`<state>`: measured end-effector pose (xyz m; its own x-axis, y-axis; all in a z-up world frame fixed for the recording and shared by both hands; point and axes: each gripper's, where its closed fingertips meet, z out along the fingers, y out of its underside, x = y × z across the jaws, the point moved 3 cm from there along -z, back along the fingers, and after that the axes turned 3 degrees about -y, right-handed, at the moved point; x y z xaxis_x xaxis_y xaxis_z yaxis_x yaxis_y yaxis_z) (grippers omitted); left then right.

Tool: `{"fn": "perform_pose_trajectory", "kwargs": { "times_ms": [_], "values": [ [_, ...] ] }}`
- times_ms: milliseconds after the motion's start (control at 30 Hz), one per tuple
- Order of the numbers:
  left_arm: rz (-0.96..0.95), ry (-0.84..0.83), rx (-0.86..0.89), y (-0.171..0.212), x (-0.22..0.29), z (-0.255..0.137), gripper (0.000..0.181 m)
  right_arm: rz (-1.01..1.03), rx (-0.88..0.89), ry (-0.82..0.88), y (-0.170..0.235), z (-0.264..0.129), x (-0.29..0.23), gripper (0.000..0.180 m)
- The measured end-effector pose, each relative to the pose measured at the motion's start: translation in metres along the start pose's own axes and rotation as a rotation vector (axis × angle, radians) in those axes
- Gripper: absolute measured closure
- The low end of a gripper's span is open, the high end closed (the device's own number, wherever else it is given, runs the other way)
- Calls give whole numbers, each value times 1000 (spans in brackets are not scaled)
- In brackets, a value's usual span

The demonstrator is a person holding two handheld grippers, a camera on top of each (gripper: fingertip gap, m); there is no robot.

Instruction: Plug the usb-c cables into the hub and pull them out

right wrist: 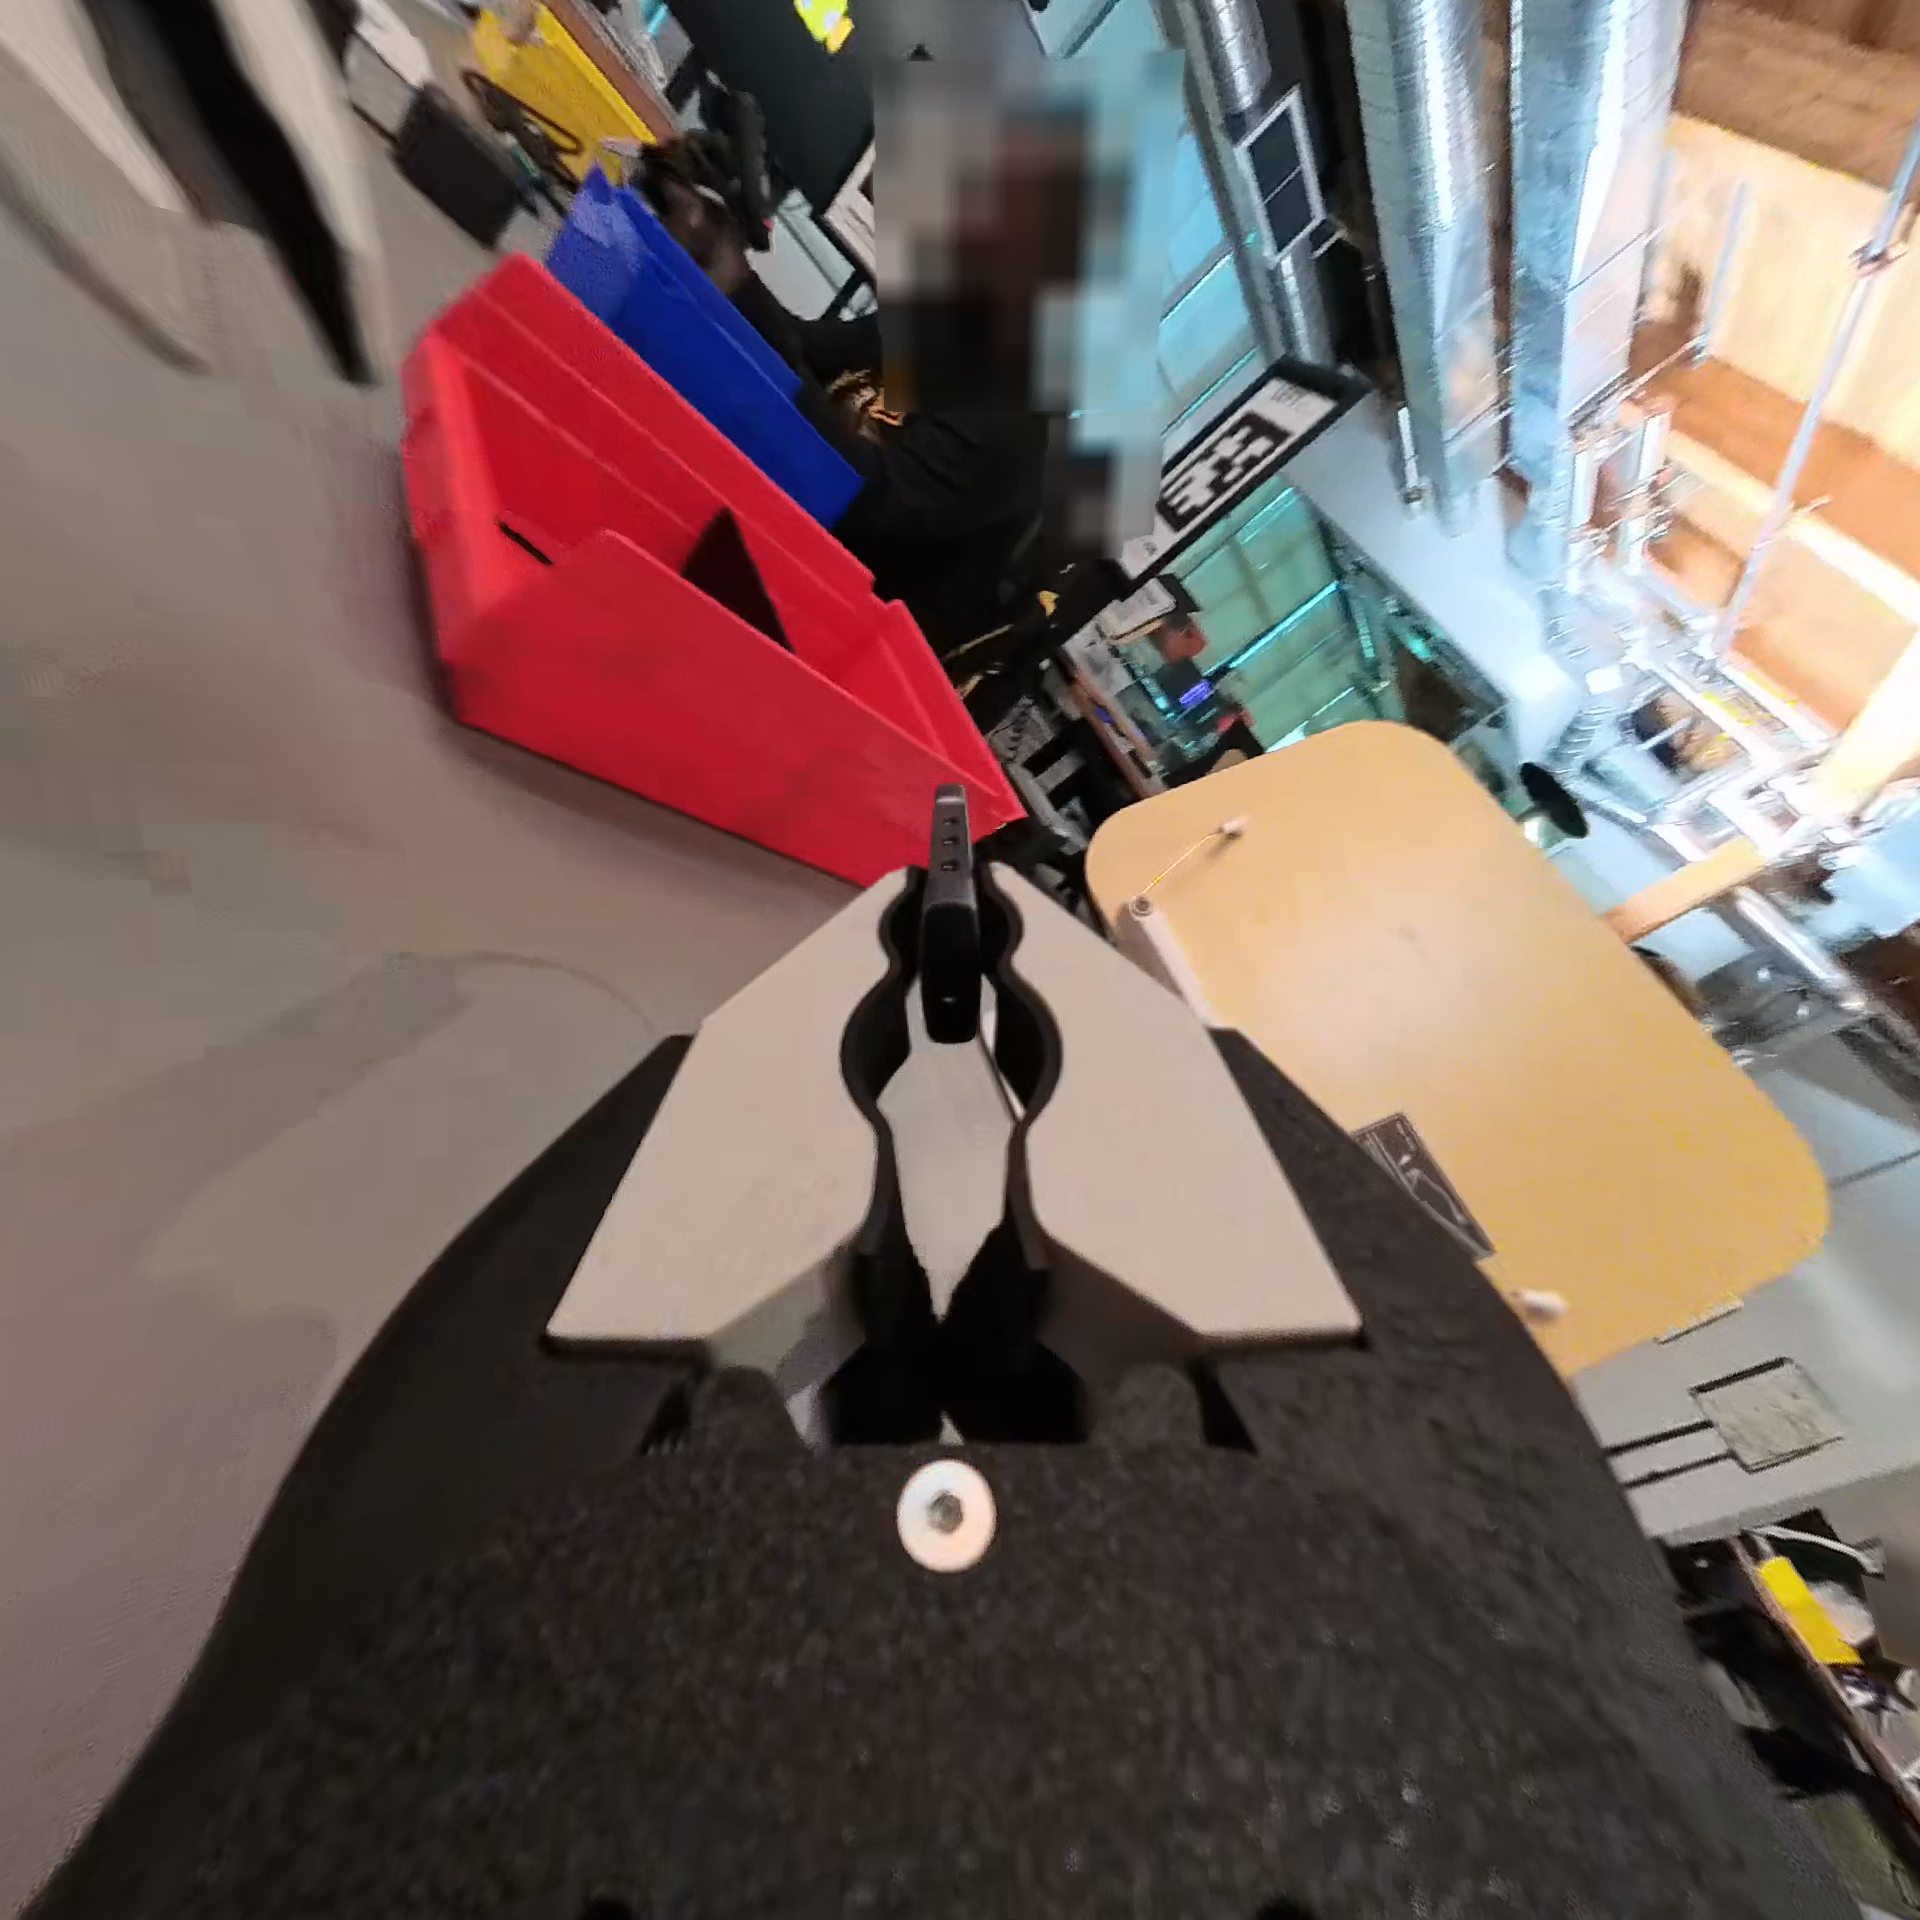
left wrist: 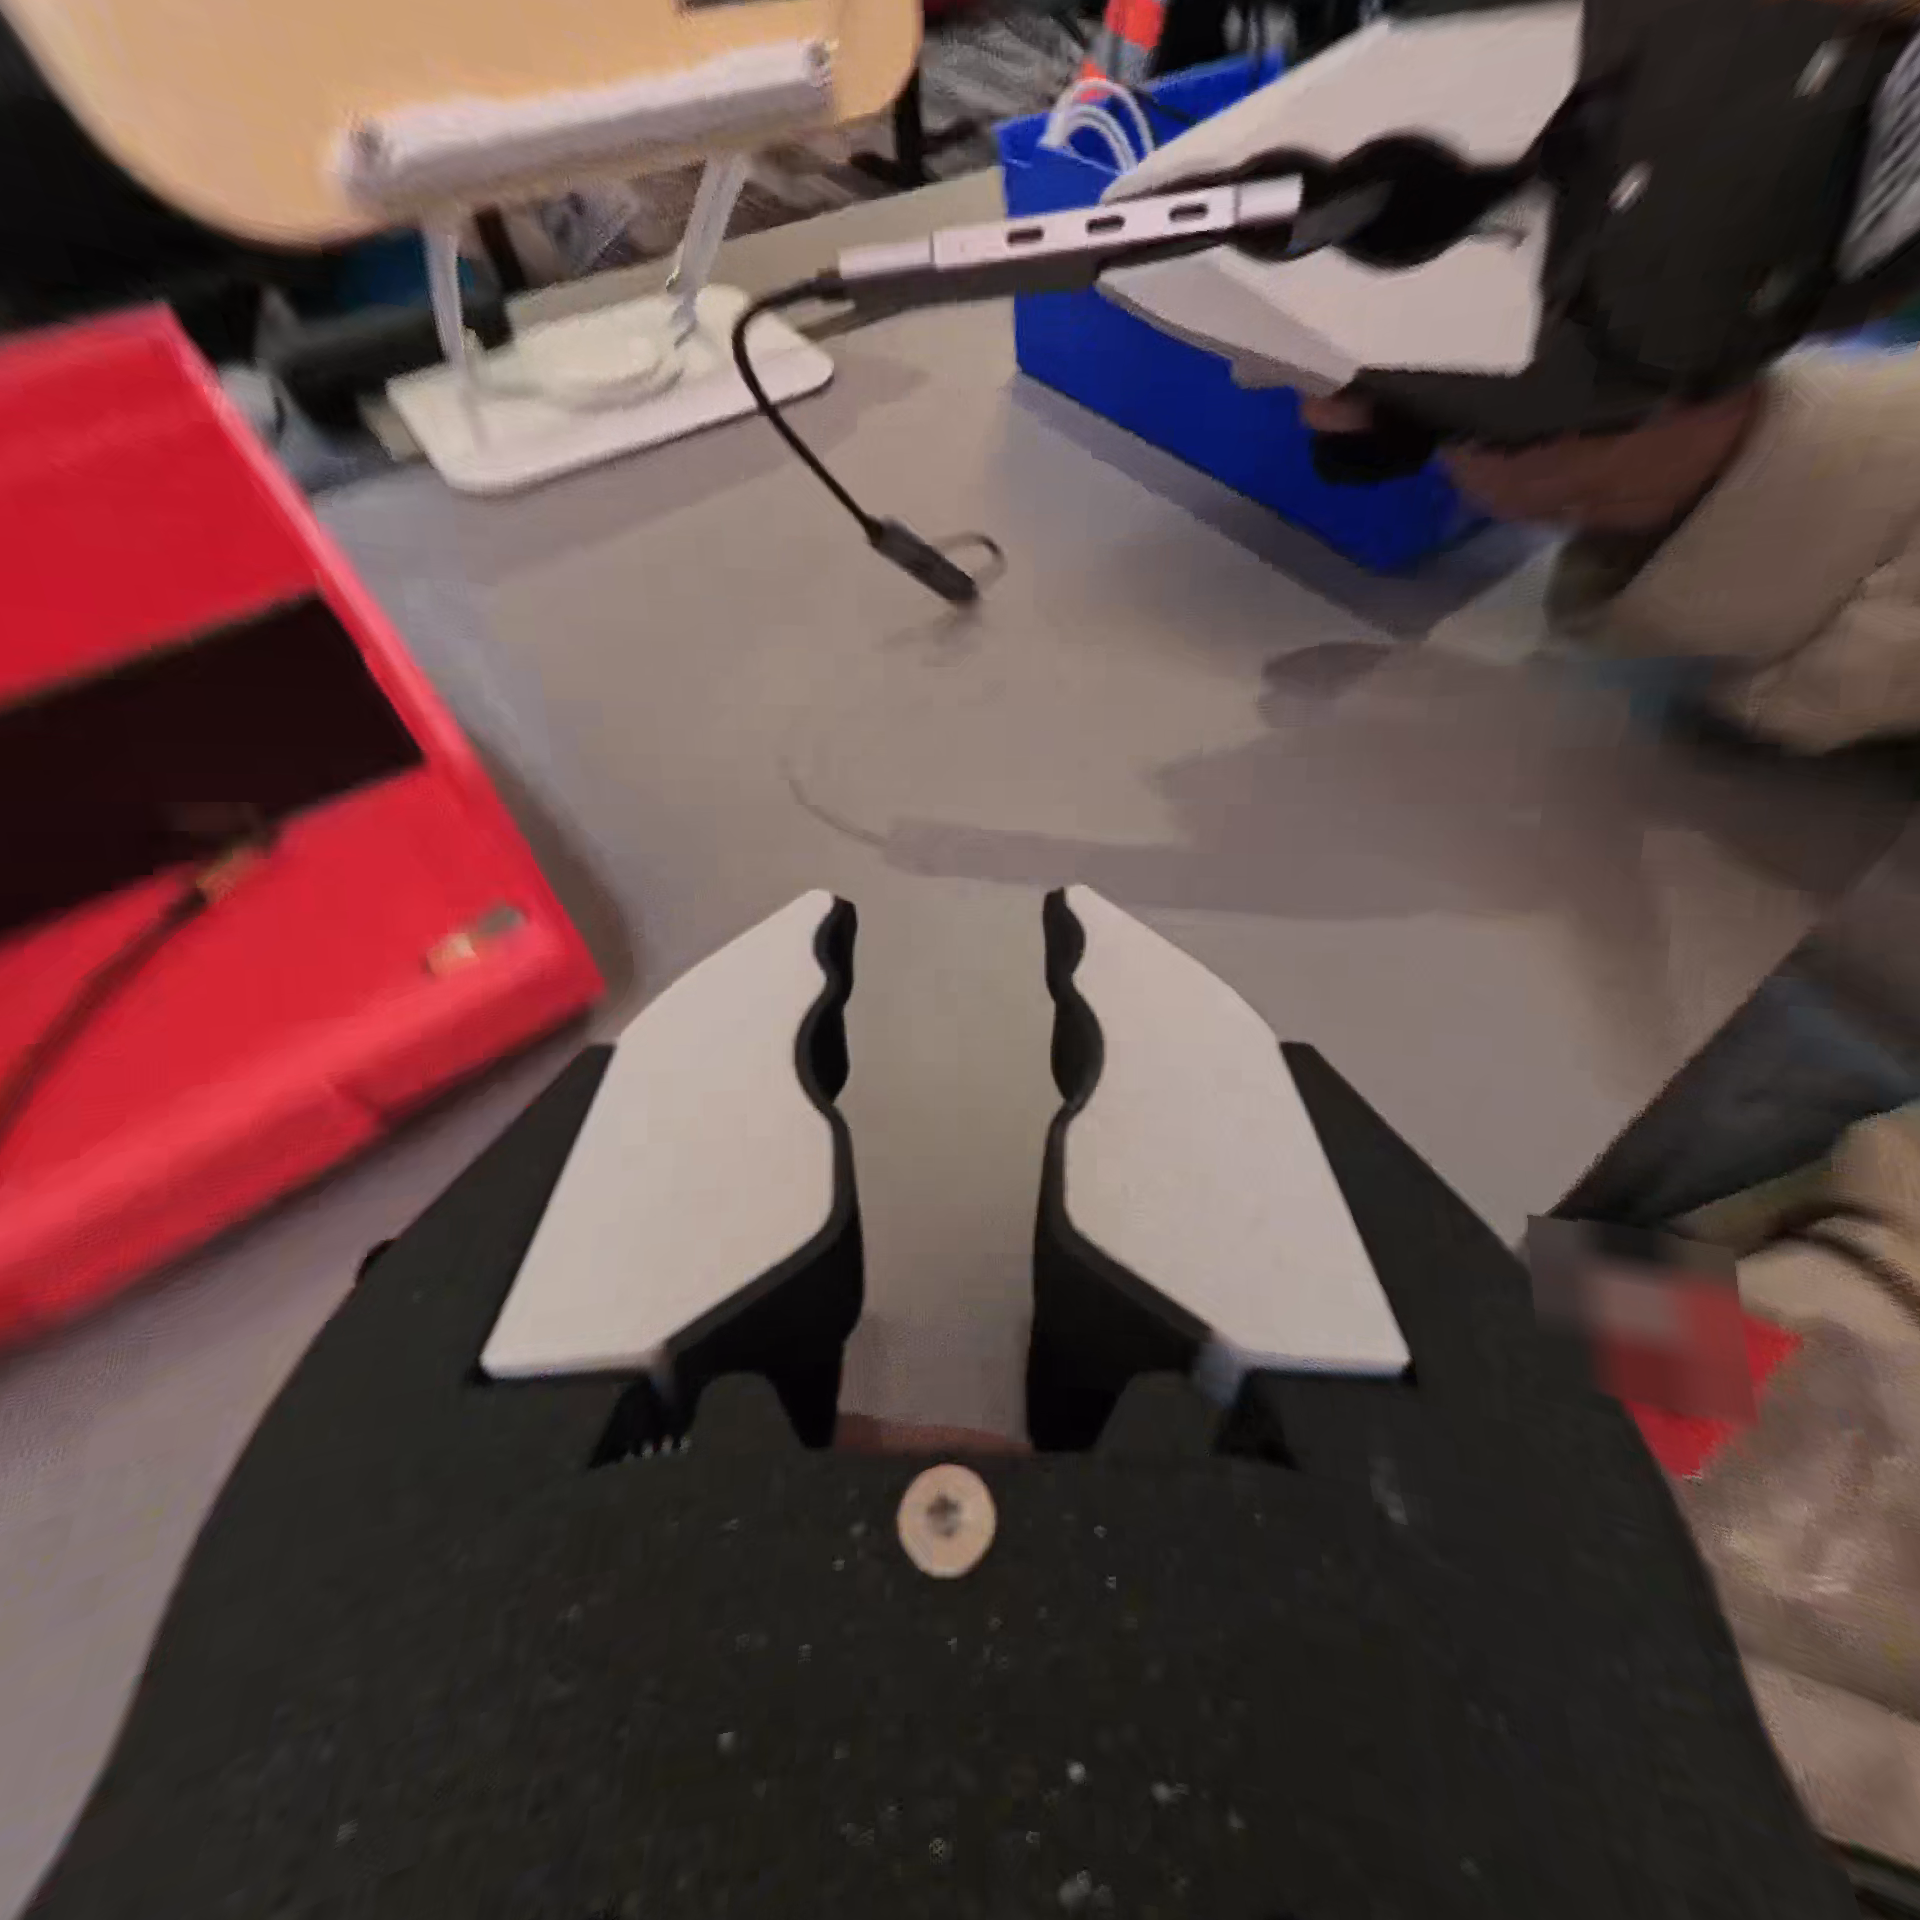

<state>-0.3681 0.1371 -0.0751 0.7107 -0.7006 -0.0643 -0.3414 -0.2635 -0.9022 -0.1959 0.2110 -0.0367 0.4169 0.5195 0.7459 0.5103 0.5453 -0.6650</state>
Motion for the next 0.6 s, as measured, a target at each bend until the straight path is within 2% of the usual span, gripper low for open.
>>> {"fn": "perform_pose_trajectory", "kwargs": {
  "times_ms": [67,167,300,400,533,600],
  "values": [
    [-178,-21,40,23,-2,-9,146,5,24,19,13,20,-4,171],
    [-341,-93,66,57,-12,-15,148,27,57,31,37,37,-22,170],
    [-399,-129,64,56,-36,-19,149,102,79,-5,45,36,-26,170],
    [-264,-182,-77,52,-68,-14,150,185,91,-54,47,32,-28,170],
    [65,-239,-319,24,-127,0,152,174,82,-93,44,35,-37,170],
    [132,-211,-430,15,-157,19,151,154,82,-100,44,37,-39,170]
  ]
}}
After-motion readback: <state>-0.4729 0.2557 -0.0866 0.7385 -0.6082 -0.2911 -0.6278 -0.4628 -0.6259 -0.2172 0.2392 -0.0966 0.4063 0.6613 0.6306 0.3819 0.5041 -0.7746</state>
